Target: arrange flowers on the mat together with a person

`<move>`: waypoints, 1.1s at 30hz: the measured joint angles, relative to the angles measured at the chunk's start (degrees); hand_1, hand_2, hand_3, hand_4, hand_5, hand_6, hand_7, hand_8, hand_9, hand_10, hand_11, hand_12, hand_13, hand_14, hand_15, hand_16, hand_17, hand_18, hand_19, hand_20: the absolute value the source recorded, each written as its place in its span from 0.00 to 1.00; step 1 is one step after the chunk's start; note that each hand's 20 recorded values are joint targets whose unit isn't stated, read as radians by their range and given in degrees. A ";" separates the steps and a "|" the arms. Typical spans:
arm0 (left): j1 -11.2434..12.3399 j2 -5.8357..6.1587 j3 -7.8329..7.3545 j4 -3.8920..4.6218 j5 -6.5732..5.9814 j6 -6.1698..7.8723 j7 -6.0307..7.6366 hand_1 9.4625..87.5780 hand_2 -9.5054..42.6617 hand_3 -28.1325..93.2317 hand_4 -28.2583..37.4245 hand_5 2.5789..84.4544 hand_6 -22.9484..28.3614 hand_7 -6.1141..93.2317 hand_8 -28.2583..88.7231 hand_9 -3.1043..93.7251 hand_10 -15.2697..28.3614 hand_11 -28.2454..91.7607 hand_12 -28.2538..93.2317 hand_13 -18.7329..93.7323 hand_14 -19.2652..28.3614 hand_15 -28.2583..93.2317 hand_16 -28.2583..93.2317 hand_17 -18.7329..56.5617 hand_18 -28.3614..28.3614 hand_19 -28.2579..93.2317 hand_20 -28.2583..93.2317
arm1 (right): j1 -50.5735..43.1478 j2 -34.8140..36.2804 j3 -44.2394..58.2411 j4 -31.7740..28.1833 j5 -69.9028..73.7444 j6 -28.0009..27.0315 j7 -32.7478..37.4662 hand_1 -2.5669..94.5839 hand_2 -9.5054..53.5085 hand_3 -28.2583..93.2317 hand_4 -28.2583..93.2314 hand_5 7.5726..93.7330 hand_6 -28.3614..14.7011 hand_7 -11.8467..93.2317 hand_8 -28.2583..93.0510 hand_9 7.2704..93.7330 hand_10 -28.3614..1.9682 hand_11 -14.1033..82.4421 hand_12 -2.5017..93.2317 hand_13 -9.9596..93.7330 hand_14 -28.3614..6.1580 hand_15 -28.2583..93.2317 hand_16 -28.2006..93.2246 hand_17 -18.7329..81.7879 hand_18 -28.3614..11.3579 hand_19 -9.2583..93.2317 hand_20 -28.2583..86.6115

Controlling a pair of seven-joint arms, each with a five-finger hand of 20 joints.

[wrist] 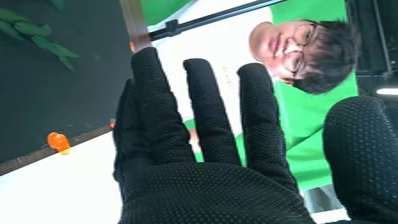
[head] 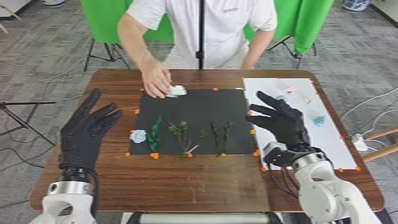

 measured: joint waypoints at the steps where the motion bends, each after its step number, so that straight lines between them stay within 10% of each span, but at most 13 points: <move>1: 0.00 0.00 0.03 0.01 -0.03 0.01 0.03 0.11 0.38 0.87 0.00 0.36 0.54 0.15 0.16 0.40 0.80 0.42 0.31 0.40 0.96 0.64 0.15 0.15 0.92 0.72 0.26 | 0.02 0.00 -0.02 0.01 0.00 0.01 -0.02 0.10 0.43 0.92 0.00 0.43 0.74 0.24 0.11 0.49 0.43 0.23 0.13 0.50 0.21 0.46 0.35 0.23 0.20 0.56 0.41; 33: -0.26 0.13 0.66 0.11 -0.77 0.52 0.29 0.13 0.37 0.87 0.00 0.36 0.55 0.16 0.16 0.40 0.81 0.43 0.31 0.40 0.96 0.64 0.15 0.15 0.92 0.72 0.26 | 0.33 1.01 -0.57 0.20 -0.10 3.52 -1.48 0.16 0.35 0.95 0.00 0.46 0.72 0.25 0.11 0.54 0.35 0.27 0.14 0.54 0.24 0.52 0.34 0.25 0.20 0.59 0.42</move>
